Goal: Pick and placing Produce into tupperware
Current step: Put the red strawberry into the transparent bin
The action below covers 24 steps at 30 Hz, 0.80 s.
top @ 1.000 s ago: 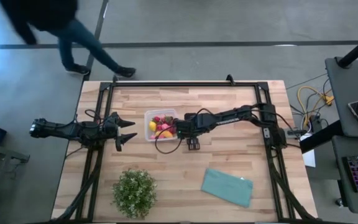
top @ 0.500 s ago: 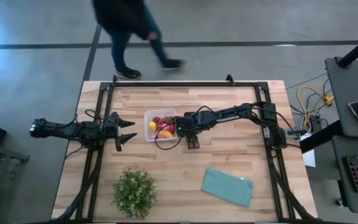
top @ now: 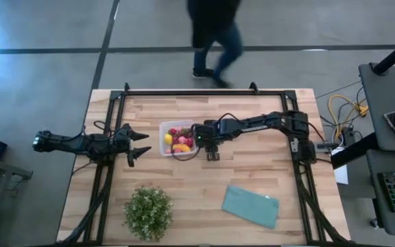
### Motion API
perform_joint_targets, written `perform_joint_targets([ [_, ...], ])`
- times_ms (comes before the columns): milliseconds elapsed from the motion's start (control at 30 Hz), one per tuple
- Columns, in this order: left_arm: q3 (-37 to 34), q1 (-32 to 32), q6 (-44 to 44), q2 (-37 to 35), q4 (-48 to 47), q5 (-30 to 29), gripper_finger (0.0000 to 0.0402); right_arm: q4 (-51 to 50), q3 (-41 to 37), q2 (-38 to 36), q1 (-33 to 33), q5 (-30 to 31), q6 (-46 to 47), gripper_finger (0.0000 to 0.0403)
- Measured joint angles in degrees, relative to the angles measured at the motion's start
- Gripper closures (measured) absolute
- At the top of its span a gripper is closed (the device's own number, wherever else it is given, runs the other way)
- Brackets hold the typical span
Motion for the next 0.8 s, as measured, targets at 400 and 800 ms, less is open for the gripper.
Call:
perform_joint_targets([
  [400,0.0,0.0,0.0,0.0,0.0,0.0,0.0143,5.0,2.7,-9.6,1.2,0.1,6.9,0.0257],
  [800,0.0,0.0,0.0,0.0,0.0,0.0,0.0143,6.2,18.5,2.3,1.2,-3.5,12.5,0.0229],
])
